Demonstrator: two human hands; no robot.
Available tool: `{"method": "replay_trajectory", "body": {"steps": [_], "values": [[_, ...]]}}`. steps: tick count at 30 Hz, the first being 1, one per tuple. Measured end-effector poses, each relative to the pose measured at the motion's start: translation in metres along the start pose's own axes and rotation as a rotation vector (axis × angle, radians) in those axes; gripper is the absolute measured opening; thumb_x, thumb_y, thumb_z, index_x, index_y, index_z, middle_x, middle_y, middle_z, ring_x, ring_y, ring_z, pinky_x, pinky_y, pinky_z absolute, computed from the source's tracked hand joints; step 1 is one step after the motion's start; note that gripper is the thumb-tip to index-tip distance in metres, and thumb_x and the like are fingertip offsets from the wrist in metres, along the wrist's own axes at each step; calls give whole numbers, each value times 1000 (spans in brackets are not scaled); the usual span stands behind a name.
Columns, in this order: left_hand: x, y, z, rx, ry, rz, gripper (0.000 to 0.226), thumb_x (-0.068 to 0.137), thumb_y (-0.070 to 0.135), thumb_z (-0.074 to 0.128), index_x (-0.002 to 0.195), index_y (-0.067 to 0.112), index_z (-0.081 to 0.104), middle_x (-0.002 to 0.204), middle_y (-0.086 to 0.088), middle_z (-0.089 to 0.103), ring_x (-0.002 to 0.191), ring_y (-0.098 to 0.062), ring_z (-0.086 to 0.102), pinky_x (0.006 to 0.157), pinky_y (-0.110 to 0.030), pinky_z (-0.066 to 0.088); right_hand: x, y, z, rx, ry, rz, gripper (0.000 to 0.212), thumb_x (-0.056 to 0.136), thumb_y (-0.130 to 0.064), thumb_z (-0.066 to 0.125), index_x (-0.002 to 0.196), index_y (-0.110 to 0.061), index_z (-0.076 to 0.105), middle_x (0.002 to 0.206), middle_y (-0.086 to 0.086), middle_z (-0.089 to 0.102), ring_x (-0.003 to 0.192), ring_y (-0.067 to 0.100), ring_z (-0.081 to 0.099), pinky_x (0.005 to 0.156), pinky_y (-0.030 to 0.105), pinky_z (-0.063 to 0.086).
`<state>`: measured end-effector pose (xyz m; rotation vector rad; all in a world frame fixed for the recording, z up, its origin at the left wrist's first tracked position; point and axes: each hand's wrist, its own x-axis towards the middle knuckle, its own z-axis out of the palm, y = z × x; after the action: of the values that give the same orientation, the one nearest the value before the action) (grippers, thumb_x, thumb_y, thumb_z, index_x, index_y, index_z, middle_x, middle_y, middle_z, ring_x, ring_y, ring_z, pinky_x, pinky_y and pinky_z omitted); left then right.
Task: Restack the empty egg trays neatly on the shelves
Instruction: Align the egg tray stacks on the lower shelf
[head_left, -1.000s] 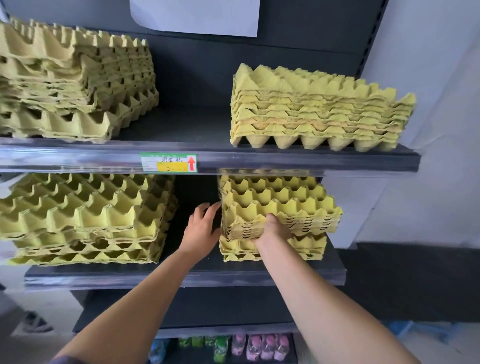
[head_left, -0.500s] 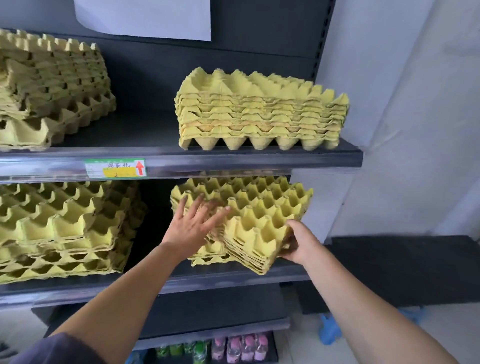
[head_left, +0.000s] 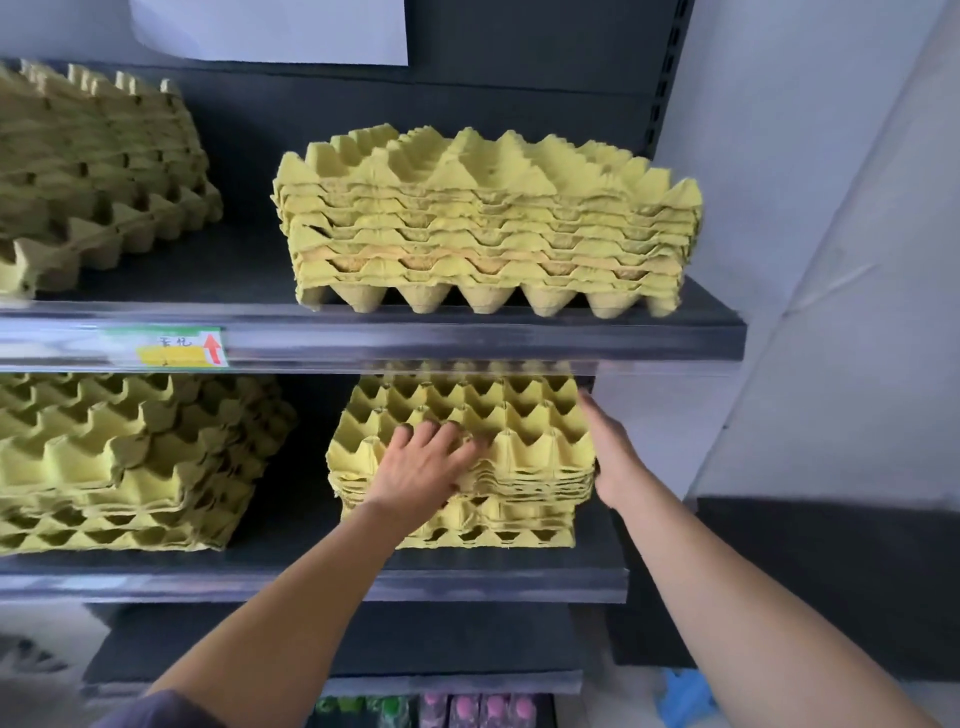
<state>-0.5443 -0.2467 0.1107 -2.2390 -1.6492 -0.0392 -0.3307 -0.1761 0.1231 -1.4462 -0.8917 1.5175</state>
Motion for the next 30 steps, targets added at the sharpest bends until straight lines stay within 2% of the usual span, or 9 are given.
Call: {"method": "replay_trajectory", "body": {"steps": [1, 3, 5, 6, 8, 13, 18, 24, 30], "values": [[3, 4, 3, 2, -23, -25, 58, 91, 22, 54, 140, 30, 25, 135, -4, 37, 118, -24, 39, 93, -37, 33, 3, 3, 1, -101, 17, -39, 72, 75, -61, 67, 132, -19, 52, 129, 4, 58, 120, 27, 53, 104, 46, 39], [6, 7, 8, 7, -35, -45, 57, 93, 16, 51, 140, 29, 22, 138, -4, 33, 122, -24, 34, 96, -38, 31, 9, 6, 2, -300, 49, -118, 48, 79, -41, 72, 119, -17, 60, 119, 7, 64, 109, 27, 59, 97, 42, 47], [5, 7, 12, -1, -26, -44, 57, 93, 16, 51, 140, 29, 22, 138, -3, 33, 122, -25, 34, 96, -38, 32, 10, 7, 2, -446, 115, -170, 19, 85, -19, 61, 104, -14, 62, 106, 10, 67, 97, 28, 62, 81, 35, 53], [4, 6, 12, -4, -20, -39, 56, 94, 16, 50, 140, 30, 22, 138, -3, 34, 121, -25, 35, 95, -38, 32, 10, 6, 2, -473, 144, -191, 15, 87, -11, 54, 100, -14, 62, 103, 10, 67, 94, 28, 62, 74, 31, 51], [4, 5, 11, 12, 13, -29, 58, 94, 16, 50, 142, 32, 22, 138, -3, 35, 121, -25, 36, 95, -37, 32, 9, 4, 1, -458, 152, -237, 18, 89, -5, 49, 97, -15, 62, 101, 11, 66, 92, 27, 62, 68, 27, 45], [1, 7, 12, 17, -3, -39, 60, 91, 16, 55, 141, 34, 27, 134, -2, 41, 115, -24, 43, 88, -36, 36, 0, 9, -2, -454, 137, -318, 21, 89, -2, 46, 91, -16, 61, 96, 10, 66, 82, 24, 58, 65, 27, 41], [-7, -4, 16, 46, 30, -14, 70, 51, 26, 90, 115, 31, 61, 102, -1, 62, 82, -22, 59, 61, -34, 47, -7, 9, 5, -492, 112, -323, 18, 87, -5, 49, 93, -17, 62, 92, 7, 66, 80, 24, 60, 63, 27, 42], [-13, -12, 18, 39, 79, -27, 83, 48, 17, 90, 117, 31, 46, 101, -2, 61, 80, -23, 53, 59, -33, 44, -13, 14, 17, -497, 134, -380, 23, 89, -8, 51, 109, -7, 62, 92, 8, 64, 73, 20, 54, 59, 25, 38], [-19, -15, 29, 32, 12, 16, 89, 43, 16, 91, 117, 31, 43, 99, -2, 61, 78, -23, 57, 58, -33, 45, -19, 28, 16, -523, 120, -333, 35, 93, -10, 50, 128, -10, 55, 116, 8, 64, 91, 19, 59, 75, 27, 43]]}}
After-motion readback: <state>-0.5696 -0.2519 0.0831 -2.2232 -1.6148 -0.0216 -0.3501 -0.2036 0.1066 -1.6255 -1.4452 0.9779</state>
